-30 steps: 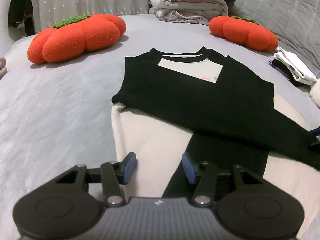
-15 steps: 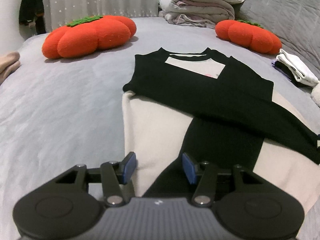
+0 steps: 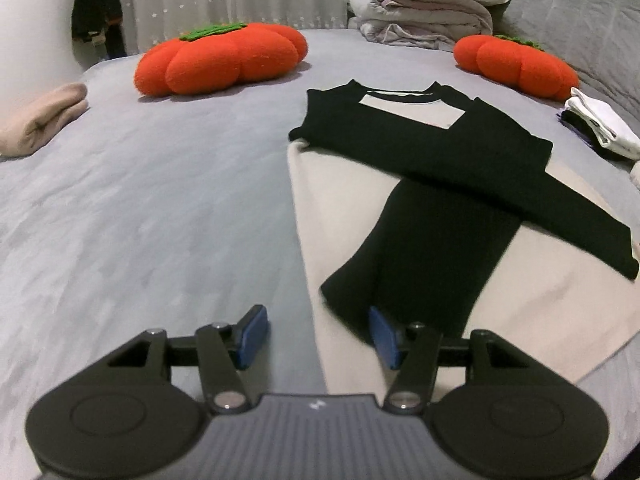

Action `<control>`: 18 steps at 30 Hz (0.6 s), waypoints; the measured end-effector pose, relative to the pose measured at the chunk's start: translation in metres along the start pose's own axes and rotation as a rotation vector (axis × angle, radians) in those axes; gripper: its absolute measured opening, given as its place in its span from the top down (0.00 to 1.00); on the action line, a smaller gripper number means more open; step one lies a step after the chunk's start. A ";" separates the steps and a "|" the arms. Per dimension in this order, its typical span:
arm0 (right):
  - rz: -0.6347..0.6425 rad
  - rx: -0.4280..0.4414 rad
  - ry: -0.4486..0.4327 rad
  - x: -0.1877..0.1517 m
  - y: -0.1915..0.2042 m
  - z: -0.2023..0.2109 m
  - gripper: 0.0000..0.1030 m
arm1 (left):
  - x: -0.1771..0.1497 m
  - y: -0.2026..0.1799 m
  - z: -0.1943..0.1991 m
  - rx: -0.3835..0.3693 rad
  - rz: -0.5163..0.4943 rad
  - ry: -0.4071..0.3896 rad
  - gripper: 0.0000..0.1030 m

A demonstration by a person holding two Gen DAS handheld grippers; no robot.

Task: Fold clothes
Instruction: 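Grasp the cream hem with both grippers and lift it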

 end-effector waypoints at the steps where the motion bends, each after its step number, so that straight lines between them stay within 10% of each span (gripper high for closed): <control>1: -0.002 -0.003 0.000 -0.002 0.001 0.001 0.63 | -0.003 0.002 0.003 0.005 0.005 0.004 0.44; 10: -0.027 -0.039 -0.009 -0.015 0.007 0.012 0.63 | -0.029 0.007 0.028 0.042 0.005 0.010 0.44; 18: -0.200 -0.015 -0.033 -0.029 0.007 0.036 0.63 | -0.031 0.018 0.049 -0.053 0.147 -0.039 0.89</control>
Point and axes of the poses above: each gripper's, at about its wrist camera, not at the fingertips, and z roughly against the way its jaws point, y to its left, x to its top, the point moved 10 cm from there along -z, roughly the way its jaws point, and after that the axes turned 6 degrees about -x, right-handed, at the moved point
